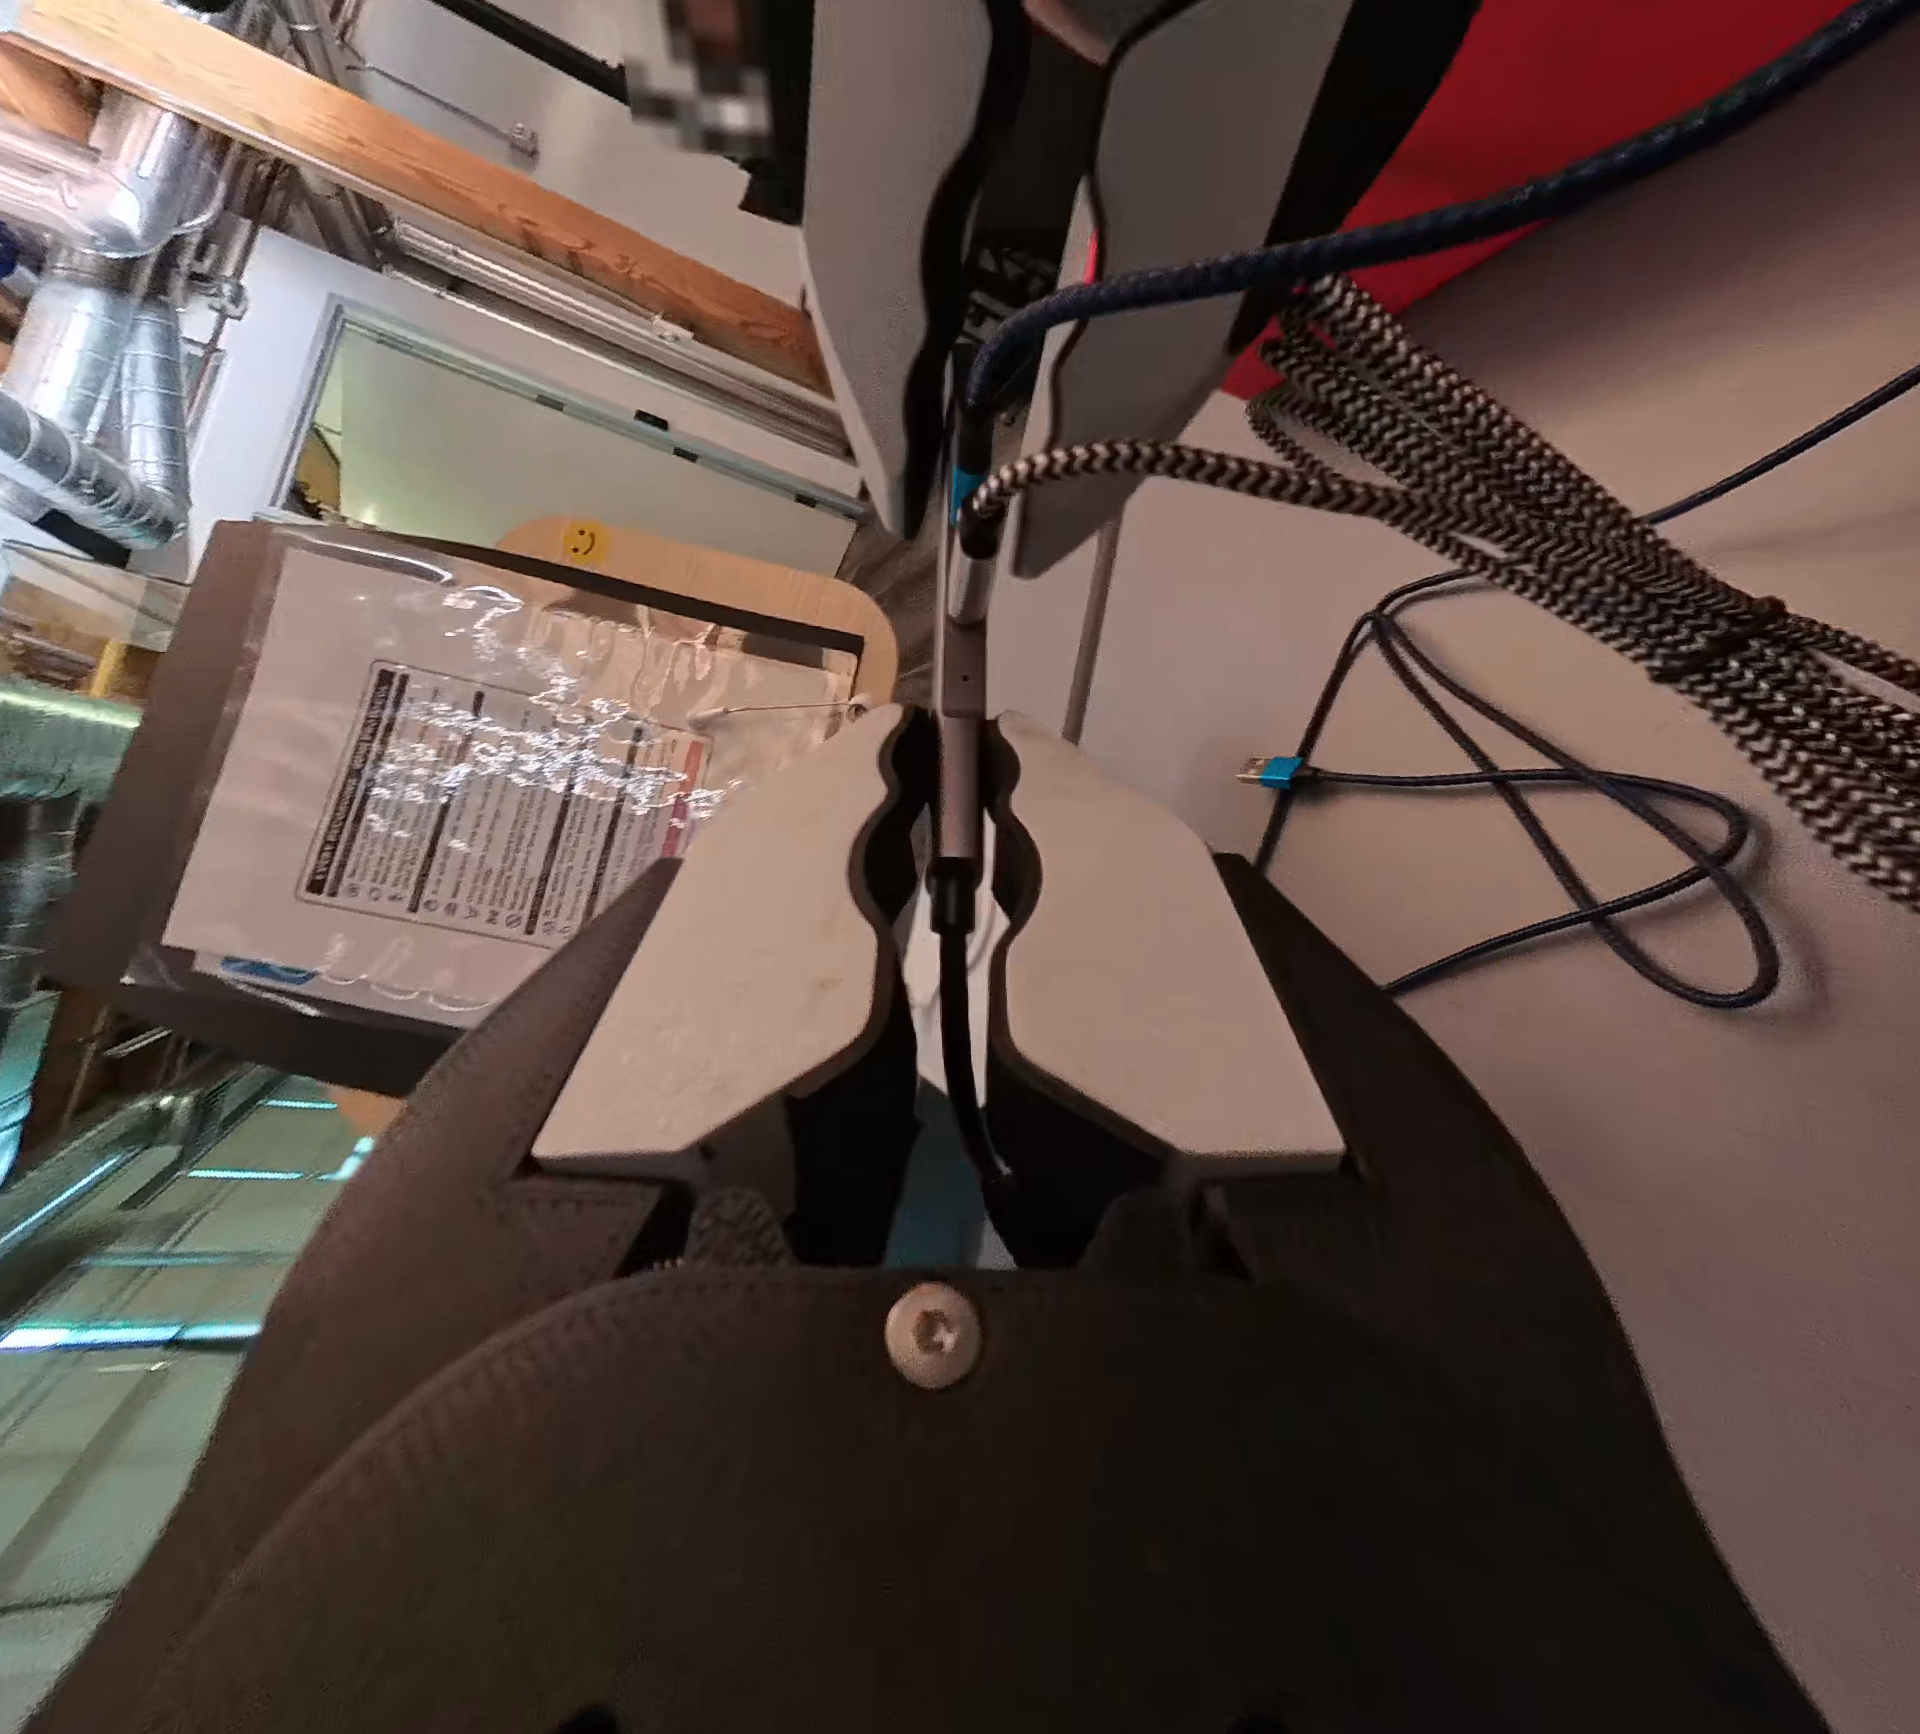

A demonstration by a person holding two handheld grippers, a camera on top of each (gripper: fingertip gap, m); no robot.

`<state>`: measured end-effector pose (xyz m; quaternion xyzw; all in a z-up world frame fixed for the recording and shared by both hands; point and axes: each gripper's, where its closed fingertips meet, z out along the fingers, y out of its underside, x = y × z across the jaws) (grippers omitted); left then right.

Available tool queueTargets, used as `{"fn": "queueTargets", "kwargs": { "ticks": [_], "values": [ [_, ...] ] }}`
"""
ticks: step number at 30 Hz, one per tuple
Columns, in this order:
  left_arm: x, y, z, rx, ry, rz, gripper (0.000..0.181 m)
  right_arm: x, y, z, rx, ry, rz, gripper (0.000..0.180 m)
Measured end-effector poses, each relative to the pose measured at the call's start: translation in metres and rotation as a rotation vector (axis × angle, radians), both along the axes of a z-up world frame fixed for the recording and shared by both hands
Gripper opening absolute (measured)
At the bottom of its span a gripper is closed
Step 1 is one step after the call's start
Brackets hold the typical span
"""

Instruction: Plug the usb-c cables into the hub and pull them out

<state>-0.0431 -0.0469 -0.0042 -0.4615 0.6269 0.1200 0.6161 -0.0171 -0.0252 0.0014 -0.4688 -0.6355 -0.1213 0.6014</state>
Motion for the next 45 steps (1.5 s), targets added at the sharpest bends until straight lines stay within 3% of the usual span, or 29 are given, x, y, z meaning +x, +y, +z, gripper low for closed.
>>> {"fn": "queueTargets", "kwargs": {
  "ticks": [4, 7, 13, 24, 37, 45],
  "values": [
    [0.001, 0.000, -0.002, -0.041, -0.029, -0.009, 0.010, 0.000, 0.003, -0.001, 0.111, -0.053, -0.007, 0.013],
    [-0.001, -0.002, 0.008, -0.116, -0.149, -0.043, 0.015, -0.002, 0.004, 0.007, 0.248, -0.069, -0.029, 0.010],
    [-0.011, -0.007, 0.022, -0.510, -0.374, -0.133, 0.051, -0.012, 0.001, 0.021, 0.407, -0.019, -0.050, 0.010],
    [-0.009, -0.015, 0.022, -0.879, -0.540, -0.339, 0.025, -0.018, -0.004, 0.030, 0.549, -0.002, -0.068, 0.011],
    [-0.007, -0.013, 0.023, -0.781, -0.531, -0.347, 0.025, -0.015, -0.005, 0.036, 0.644, 0.036, -0.070, 0.012],
    [-0.018, -0.003, 0.052, -0.412, -0.580, -0.207, 0.025, 0.013, -0.001, 0.065, 0.615, 0.231, -0.124, 0.014]
  ]
}}
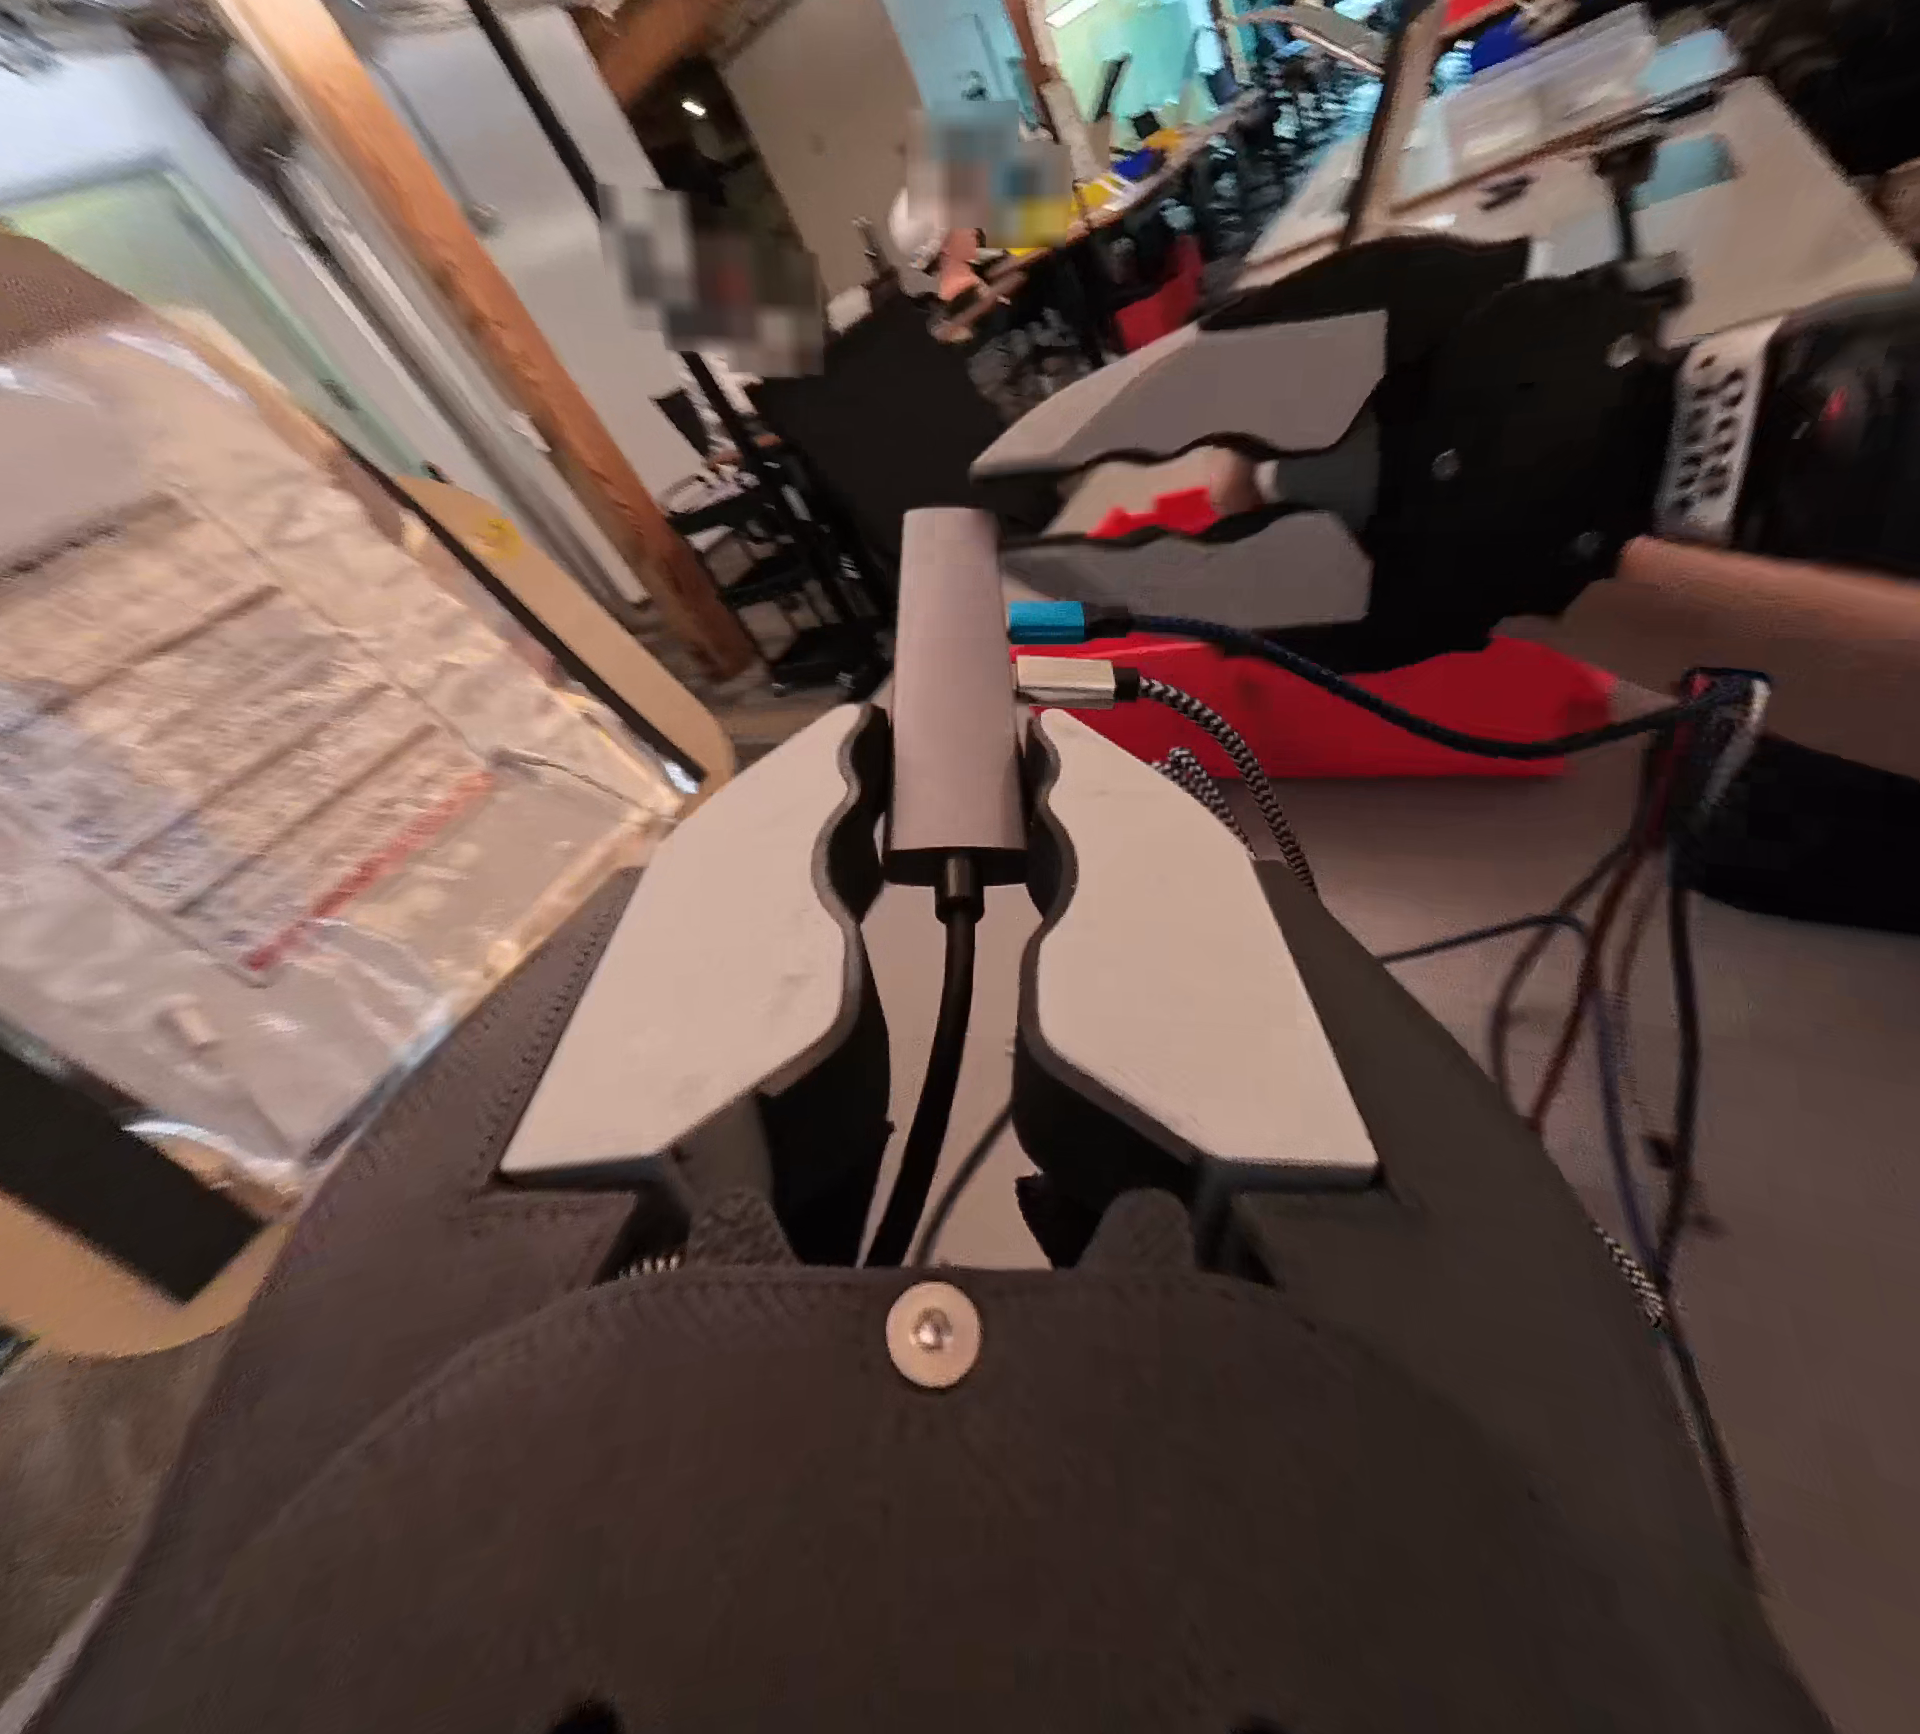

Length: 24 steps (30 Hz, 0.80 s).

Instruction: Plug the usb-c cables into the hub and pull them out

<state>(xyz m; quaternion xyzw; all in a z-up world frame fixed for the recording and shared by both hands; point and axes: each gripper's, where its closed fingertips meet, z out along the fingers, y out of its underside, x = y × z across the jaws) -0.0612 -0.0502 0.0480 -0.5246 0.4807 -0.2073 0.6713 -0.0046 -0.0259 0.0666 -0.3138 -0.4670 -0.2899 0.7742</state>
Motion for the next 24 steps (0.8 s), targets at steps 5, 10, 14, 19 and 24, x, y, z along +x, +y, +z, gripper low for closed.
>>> {"fn": "queueTargets", "kwargs": {
  "ticks": [5, 10, 14, 19, 24],
  "values": [
    [-0.023, 0.020, 0.015, 0.046, -0.091, 0.182, 0.024, 0.013, -0.027, 0.054, -0.191, 0.343, 0.106, 0.014],
    [-0.031, 0.032, 0.015, -0.006, -0.165, 0.248, 0.024, -0.057, -0.074, 0.049, -0.585, 0.610, 0.495, 0.015],
    [-0.031, 0.032, 0.015, -0.046, -0.200, 0.236, 0.024, -0.064, -0.038, 0.012, -0.559, 0.542, 0.265, 0.019],
    [-0.026, 0.030, 0.014, -0.071, -0.220, 0.213, 0.025, -0.064, -0.020, -0.008, -0.630, 0.563, 0.246, 0.016],
    [-0.020, 0.028, 0.010, -0.073, -0.213, 0.201, 0.025, -0.059, -0.012, -0.011, -0.626, 0.591, 0.239, 0.010]
  ]
}}
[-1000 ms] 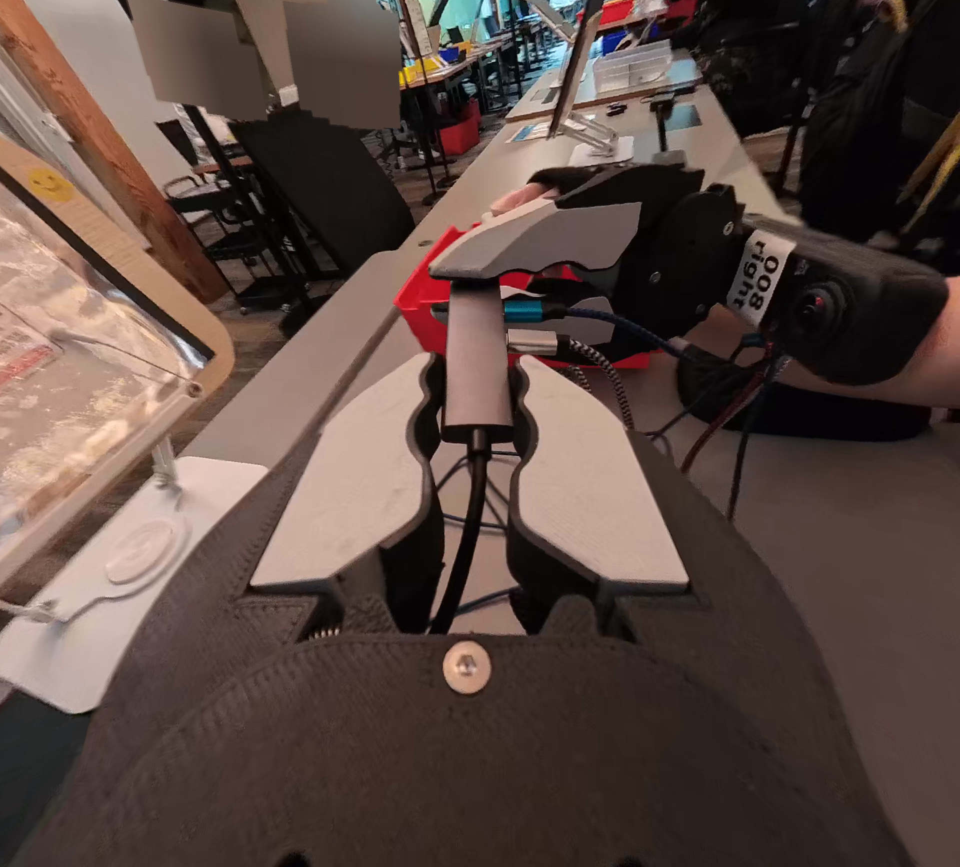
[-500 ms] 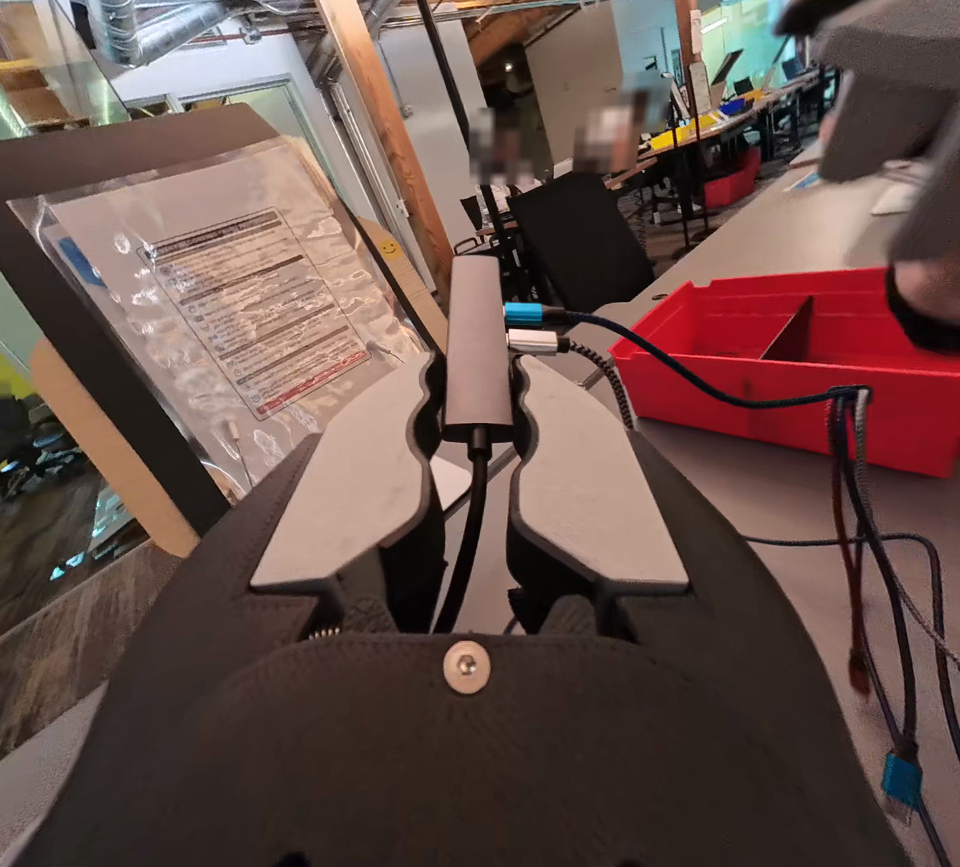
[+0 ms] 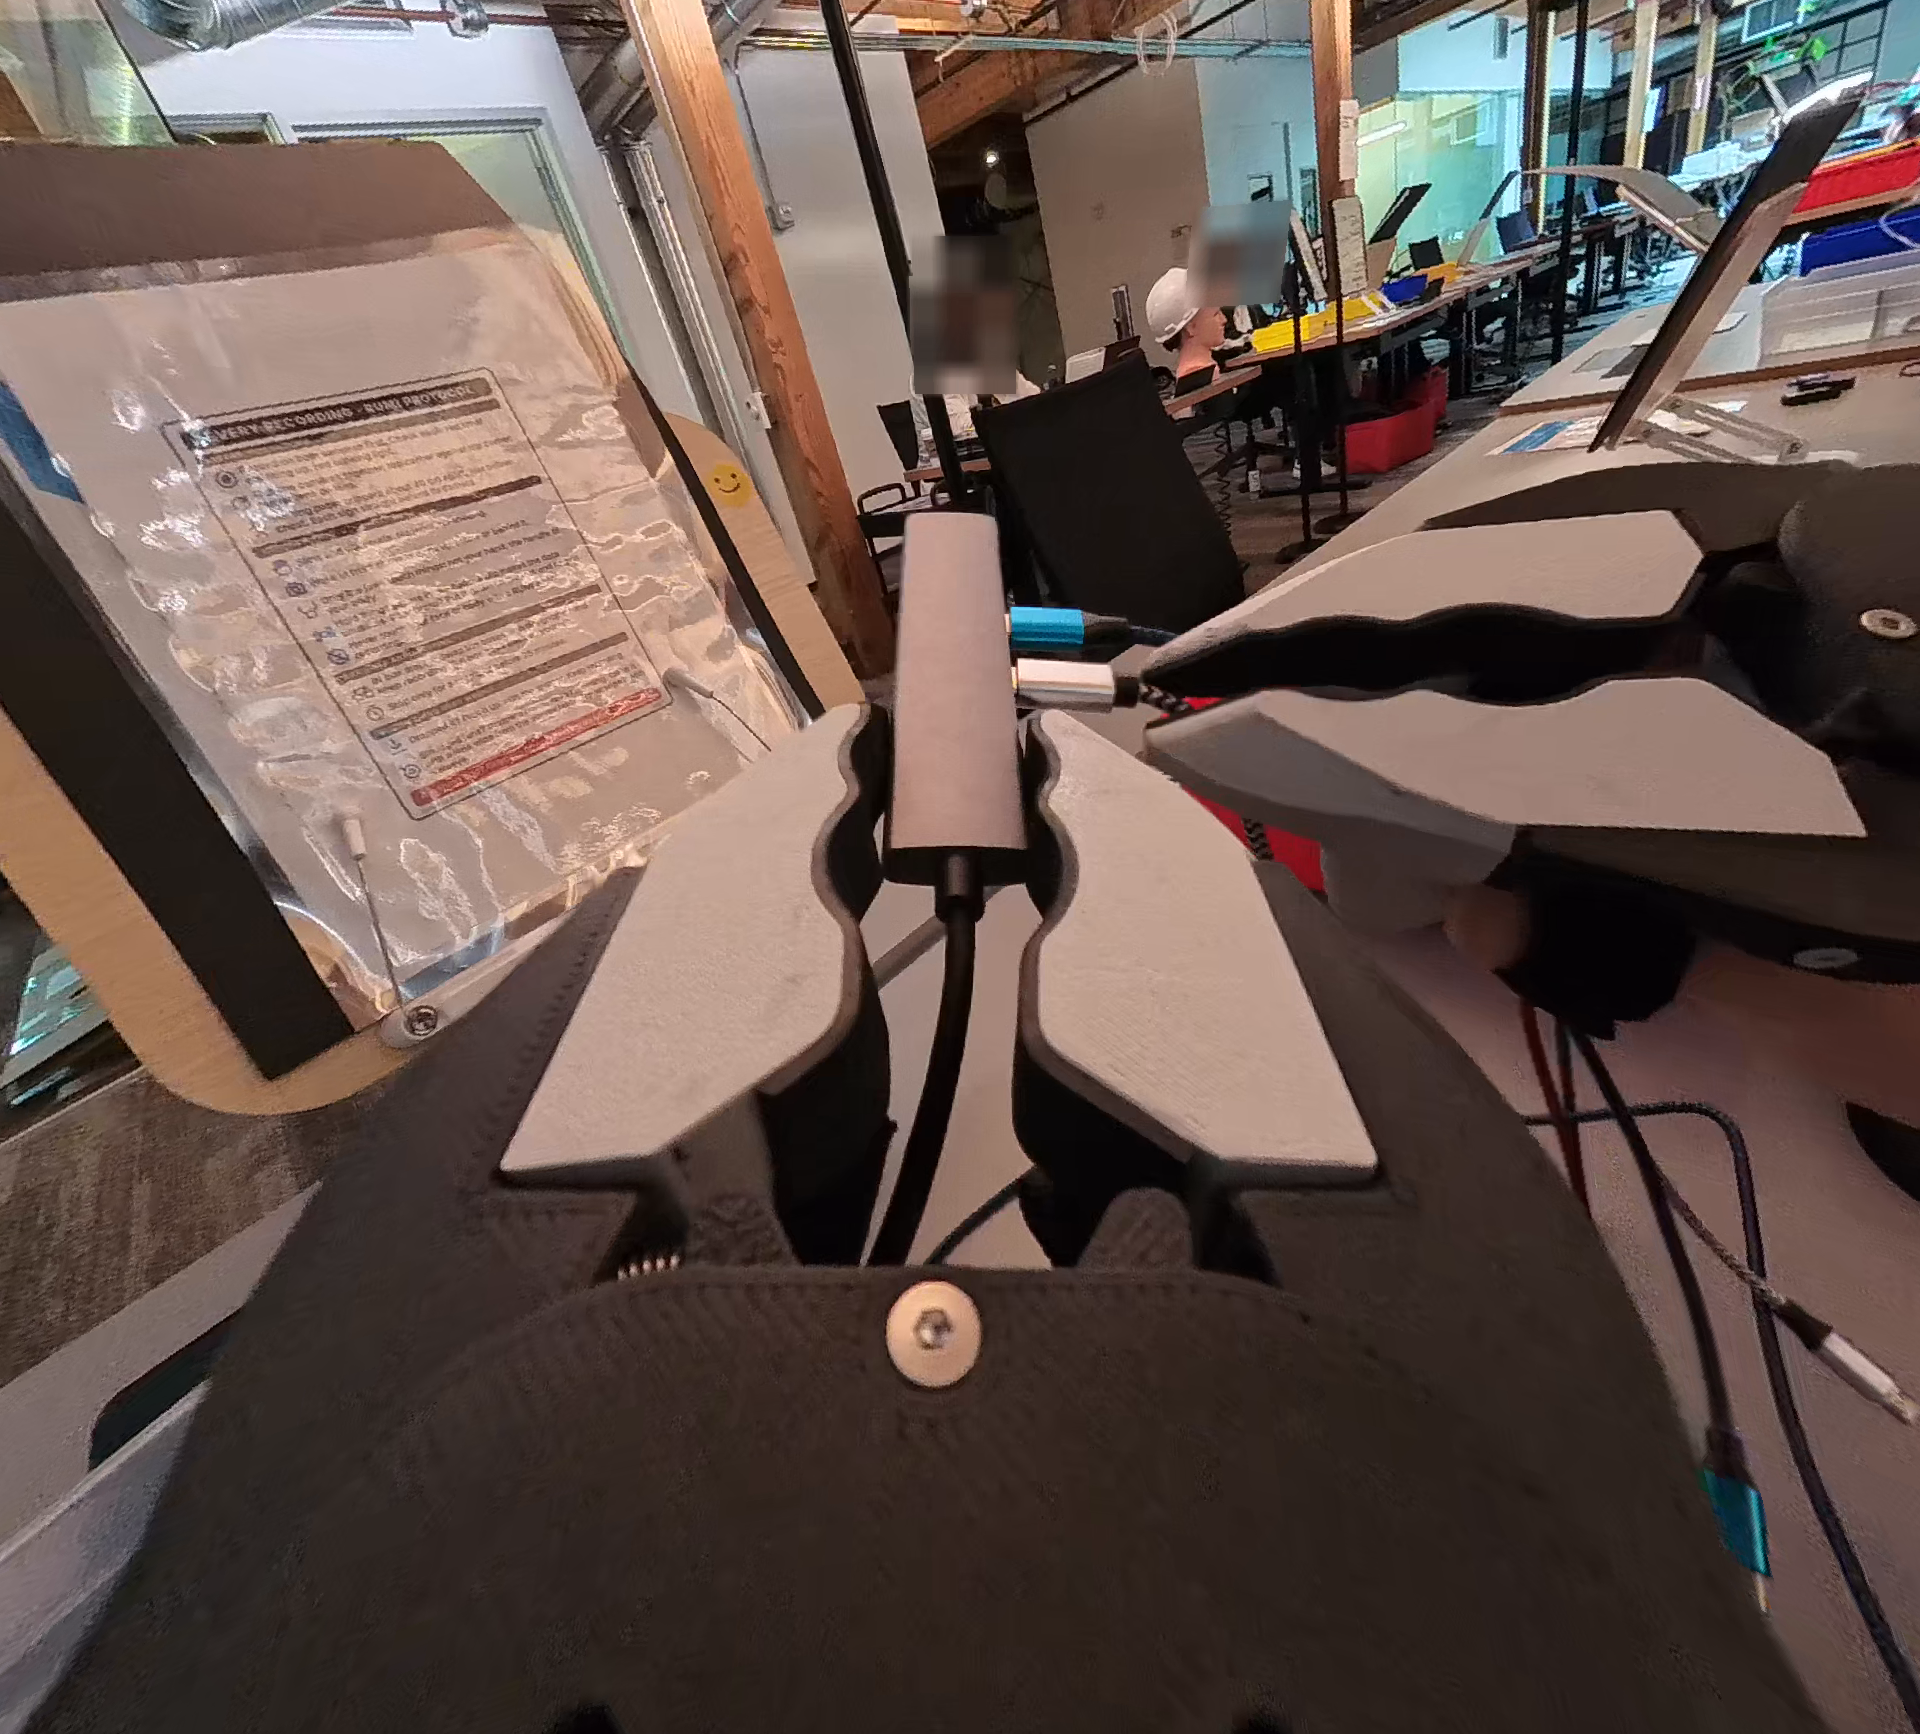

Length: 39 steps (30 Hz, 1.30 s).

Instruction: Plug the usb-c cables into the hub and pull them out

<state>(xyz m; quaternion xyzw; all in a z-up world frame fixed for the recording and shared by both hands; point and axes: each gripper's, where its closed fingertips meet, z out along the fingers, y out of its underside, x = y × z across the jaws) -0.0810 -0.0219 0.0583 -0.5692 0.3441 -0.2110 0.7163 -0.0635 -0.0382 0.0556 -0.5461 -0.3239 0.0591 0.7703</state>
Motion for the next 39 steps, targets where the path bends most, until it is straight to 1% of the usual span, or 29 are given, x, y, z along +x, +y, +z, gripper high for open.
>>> {"fn": "queueTargets", "kwargs": {
  "ticks": [3, 8, 12, 14, 16, 19, 23, 28, 33, 36, 39],
  "values": [
    [0.002, -0.001, -0.001, -0.006, 0.001, -0.006, 0.024, 0.002, 0.002, 0.000, -0.004, 0.008, -0.002, 0.005],
    [0.002, 0.000, -0.002, -0.014, -0.002, -0.014, 0.025, 0.002, 0.001, -0.001, -0.033, 0.034, 0.040, 0.004],
    [0.002, 0.001, -0.003, 0.034, 0.059, 0.051, 0.025, 0.004, 0.003, -0.002, -0.101, 0.098, 0.102, 0.004],
    [0.002, 0.002, -0.004, 0.033, 0.062, 0.062, 0.024, 0.004, 0.003, -0.003, -0.089, 0.089, 0.082, 0.004],
    [0.002, 0.002, -0.003, 0.005, 0.041, 0.028, 0.025, 0.004, 0.002, -0.003, -0.067, 0.069, 0.065, 0.004],
    [0.002, 0.000, -0.001, -0.042, 0.009, -0.028, 0.025, 0.002, -0.001, 0.000, -0.071, 0.061, 0.119, 0.004],
    [0.002, -0.001, 0.002, -0.022, 0.024, -0.006, 0.025, 0.003, -0.001, 0.001, -0.104, 0.082, 0.196, 0.004],
    [0.001, 0.001, 0.001, -0.056, -0.002, -0.048, 0.025, 0.001, -0.001, -0.003, -0.106, 0.085, 0.102, 0.004],
    [0.001, 0.000, 0.002, -0.015, 0.042, -0.026, 0.025, 0.001, -0.001, -0.001, -0.130, 0.080, 0.129, 0.004],
    [0.000, -0.001, 0.004, -0.027, 0.017, -0.046, 0.025, -0.001, -0.003, -0.001, -0.129, 0.074, 0.134, 0.004],
    [0.001, -0.006, 0.010, 0.005, 0.021, -0.026, 0.025, 0.002, -0.005, 0.005, -0.128, 0.069, 0.198, 0.004]
  ]
}}
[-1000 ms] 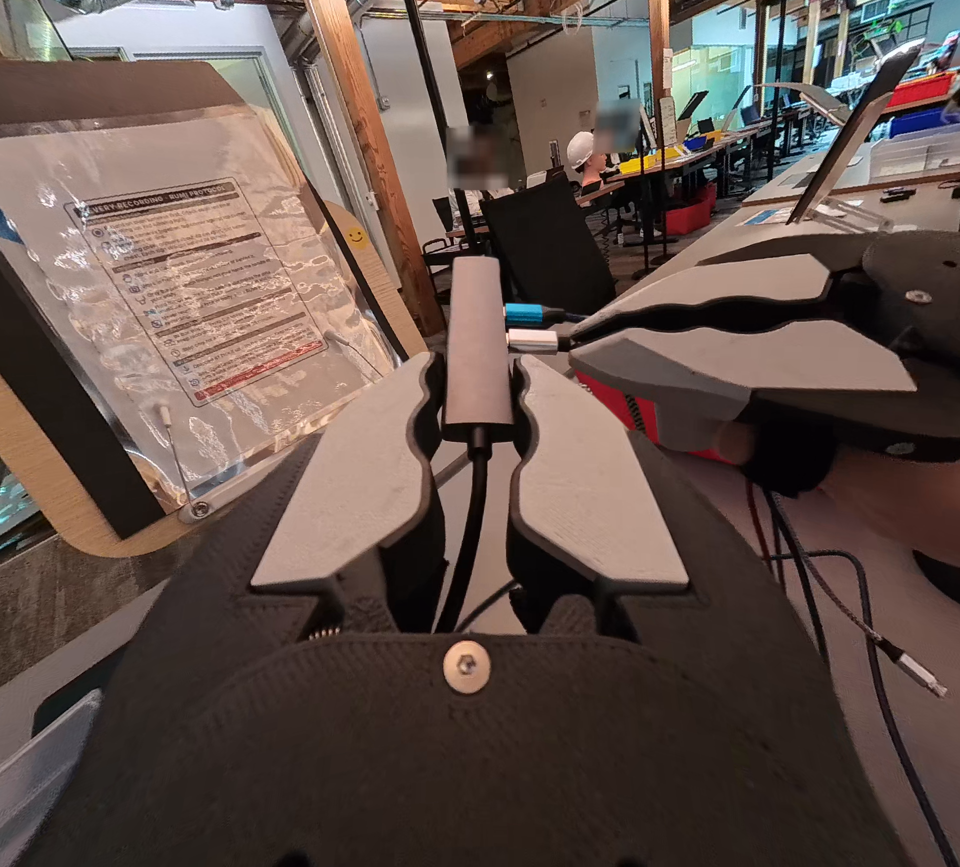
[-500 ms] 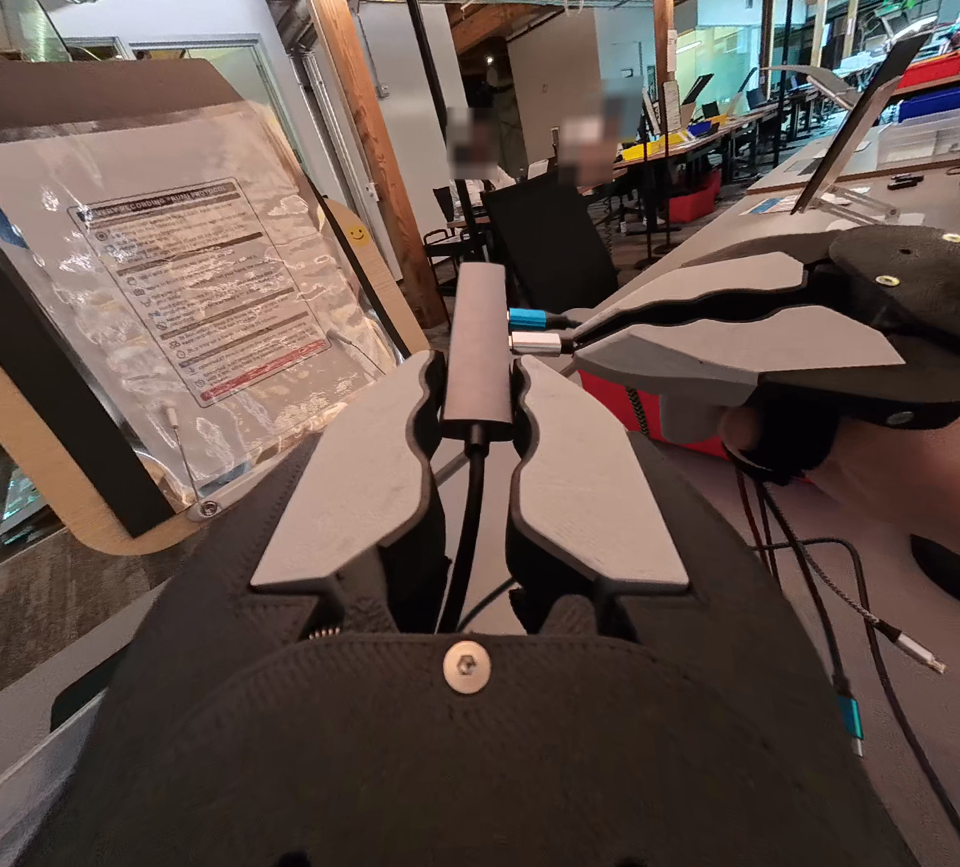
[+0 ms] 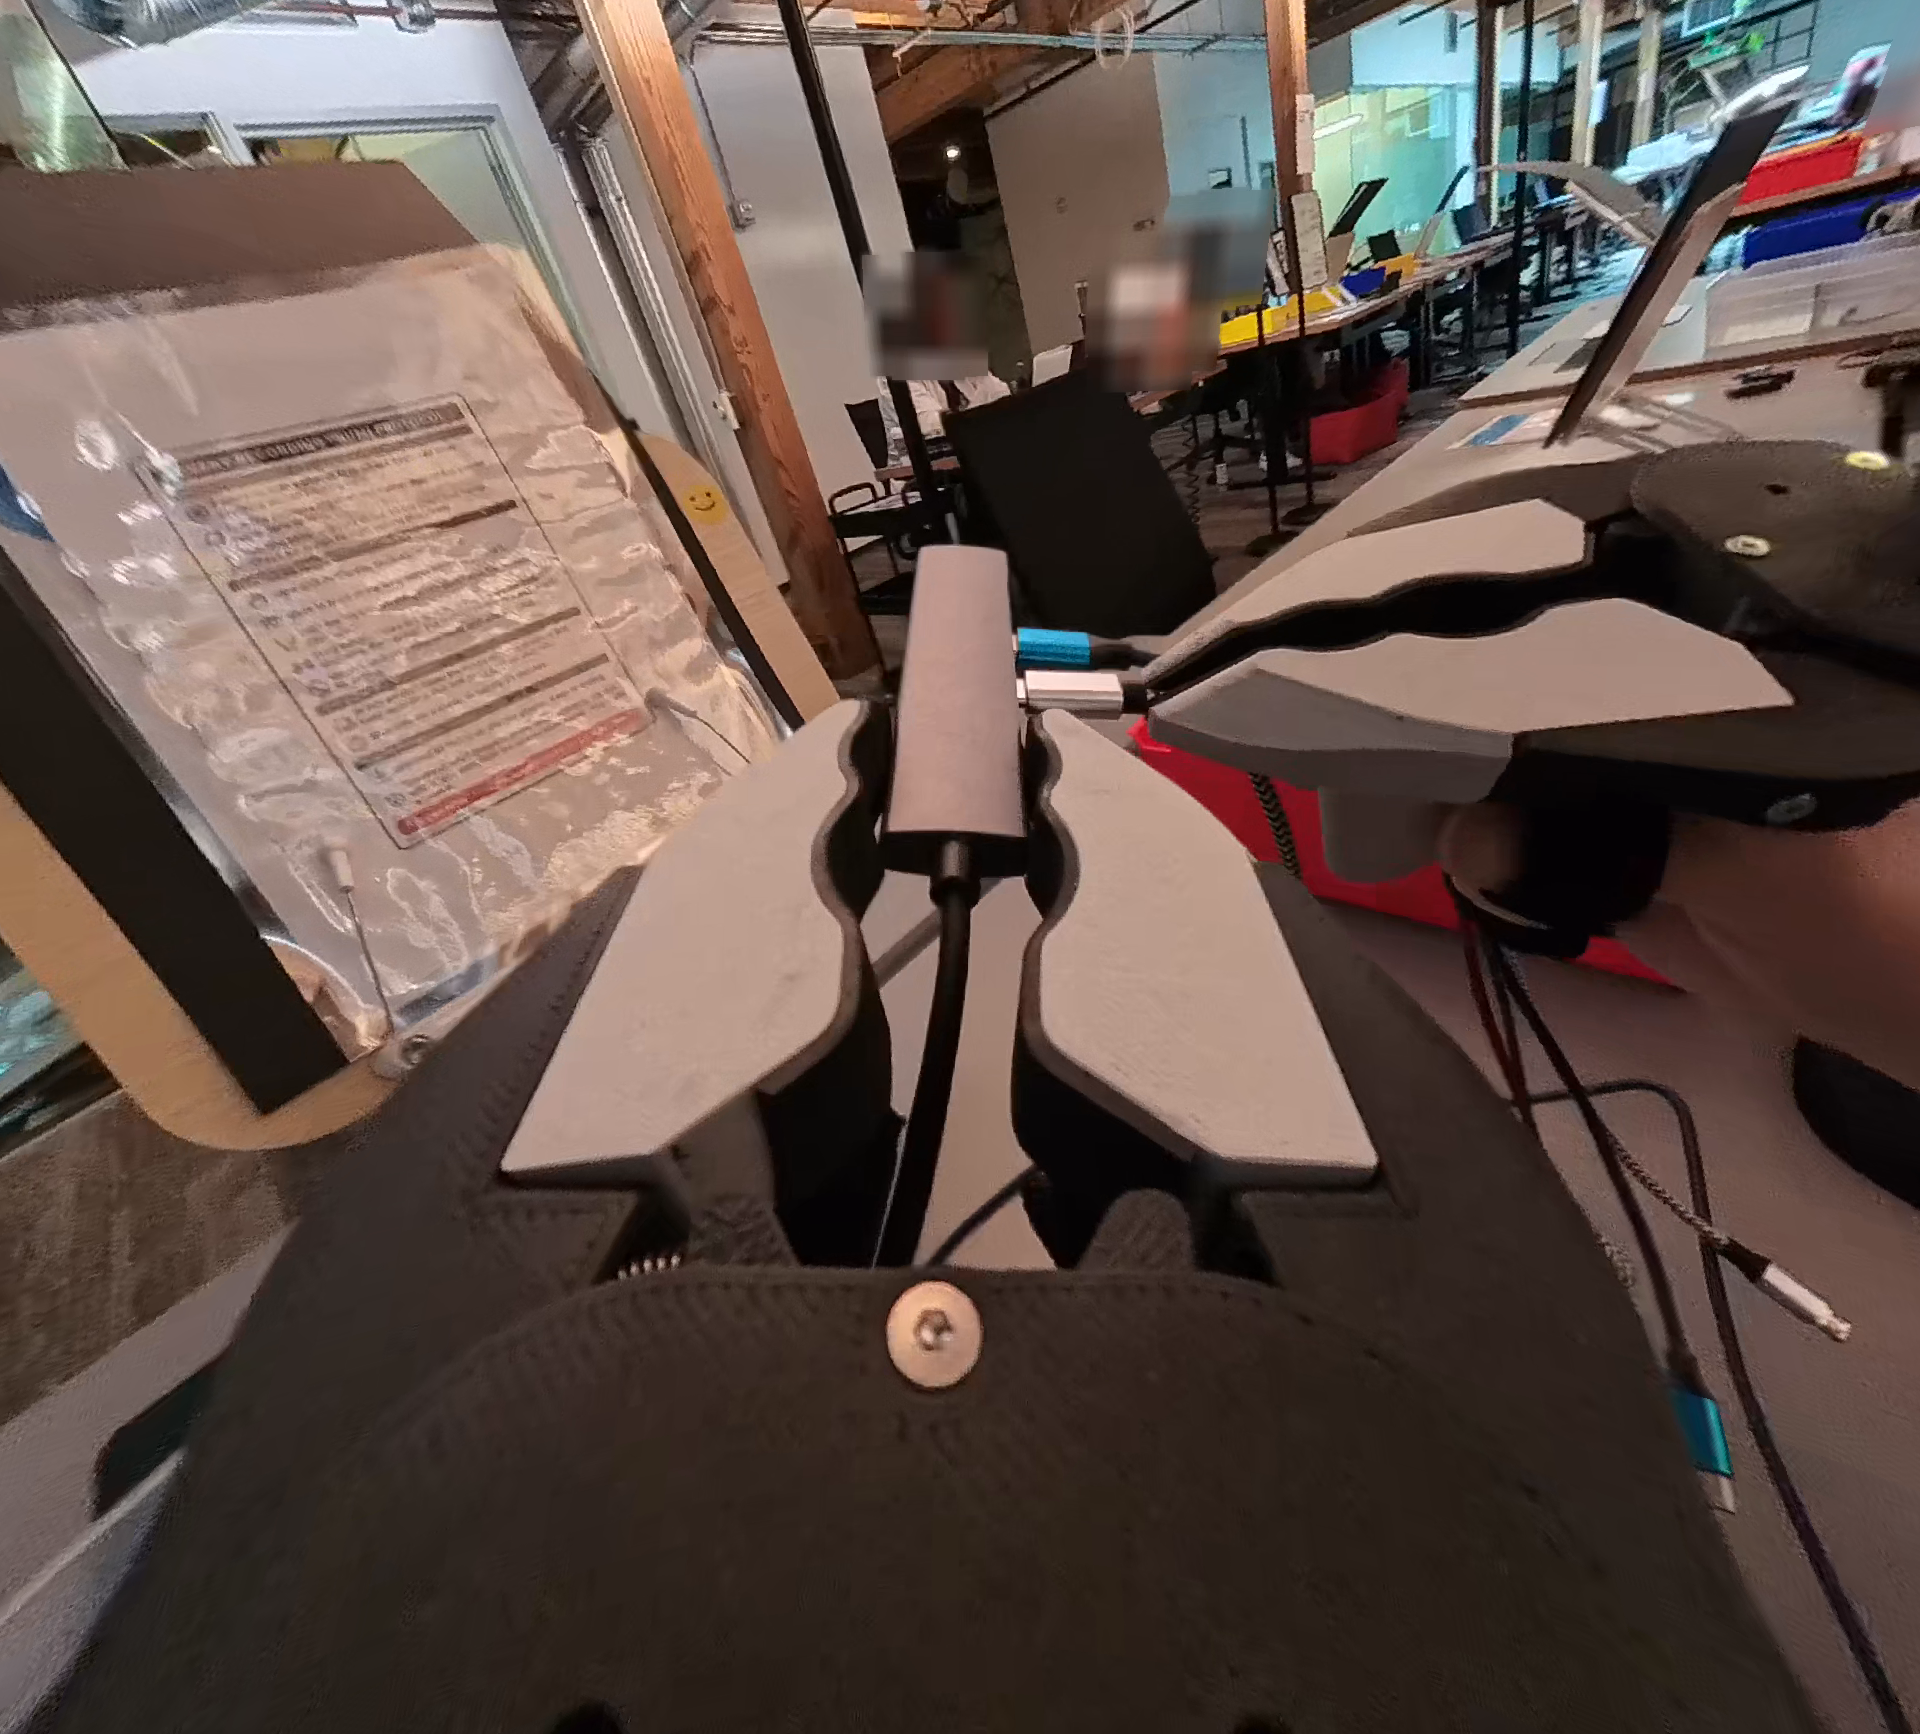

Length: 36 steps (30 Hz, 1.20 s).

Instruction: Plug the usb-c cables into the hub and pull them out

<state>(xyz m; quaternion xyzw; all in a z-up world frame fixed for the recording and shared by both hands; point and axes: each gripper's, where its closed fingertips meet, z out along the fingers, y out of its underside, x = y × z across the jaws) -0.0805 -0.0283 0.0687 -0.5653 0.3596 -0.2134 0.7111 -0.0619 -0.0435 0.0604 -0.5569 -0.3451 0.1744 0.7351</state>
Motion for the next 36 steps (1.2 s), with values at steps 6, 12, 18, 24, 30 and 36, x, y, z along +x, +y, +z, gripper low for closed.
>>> {"fn": "queueTargets", "kwargs": {
  "ticks": [6, 12, 18, 24, 30, 36],
  "values": [
    [-0.029, 0.020, 0.006, 0.051, -0.013, 0.205, 0.025, -0.004, -0.009, 0.002, 0.000, 0.019, 0.009, 0.003],
    [-0.084, 0.011, 0.050, -0.046, -0.260, 0.030, 0.024, -0.010, -0.023, 0.015, 0.020, -0.014, 0.020, 0.004],
    [-0.091, 0.019, 0.044, -0.072, -0.201, 0.088, 0.024, 0.029, -0.049, 0.058, -0.075, 0.019, 0.149, 0.004],
    [-0.097, 0.029, 0.036, -0.139, -0.239, 0.092, 0.025, 0.062, -0.078, 0.069, -0.217, 0.009, 0.326, 0.004],
    [-0.056, 0.011, 0.032, -0.125, -0.198, -0.044, 0.024, 0.031, -0.054, 0.025, -0.356, -0.091, 0.377, 0.003],
    [-0.047, 0.019, 0.017, -0.132, -0.131, 0.010, 0.024, -0.011, -0.070, -0.046, -0.558, -0.359, 0.582, 0.004]
  ]
}}
